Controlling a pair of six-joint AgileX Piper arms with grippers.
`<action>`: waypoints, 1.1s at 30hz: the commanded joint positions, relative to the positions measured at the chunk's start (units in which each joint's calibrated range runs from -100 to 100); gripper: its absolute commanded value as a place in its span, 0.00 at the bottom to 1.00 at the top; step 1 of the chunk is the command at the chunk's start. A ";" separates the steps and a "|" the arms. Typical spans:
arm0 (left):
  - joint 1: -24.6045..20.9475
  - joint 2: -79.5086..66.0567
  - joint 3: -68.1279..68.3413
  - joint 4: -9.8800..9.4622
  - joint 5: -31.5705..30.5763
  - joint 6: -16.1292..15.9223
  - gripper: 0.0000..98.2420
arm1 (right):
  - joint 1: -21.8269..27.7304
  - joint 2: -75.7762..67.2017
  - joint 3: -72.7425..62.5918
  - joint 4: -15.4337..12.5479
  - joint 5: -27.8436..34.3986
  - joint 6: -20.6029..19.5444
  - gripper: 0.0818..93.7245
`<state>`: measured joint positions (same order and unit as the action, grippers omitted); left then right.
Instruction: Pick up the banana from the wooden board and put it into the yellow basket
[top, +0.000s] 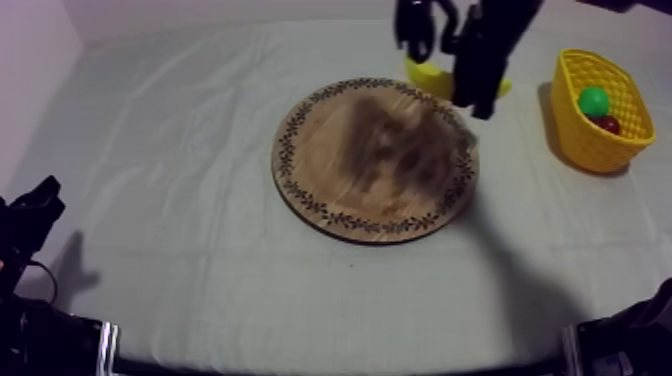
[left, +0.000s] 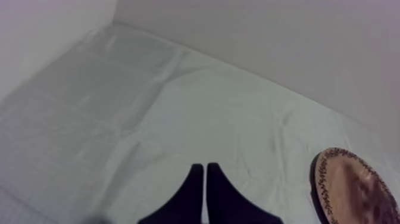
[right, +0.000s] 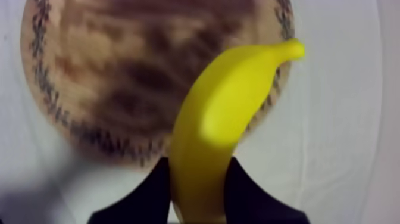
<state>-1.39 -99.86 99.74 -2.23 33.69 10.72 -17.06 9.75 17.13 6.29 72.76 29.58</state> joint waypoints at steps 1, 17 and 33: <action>-0.02 0.03 0.04 0.01 0.02 0.00 0.00 | 3.84 -6.93 4.26 0.06 0.31 1.13 0.15; -0.02 0.03 0.04 0.01 0.02 0.00 0.00 | 28.25 -7.49 -1.83 -1.82 2.01 9.40 0.18; -0.02 0.03 0.04 0.01 0.02 0.04 0.00 | 30.27 4.95 -6.59 -1.89 -1.76 7.72 0.19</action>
<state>-1.39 -99.86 99.74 -2.23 33.69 10.72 13.41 13.71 11.15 4.44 71.13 37.60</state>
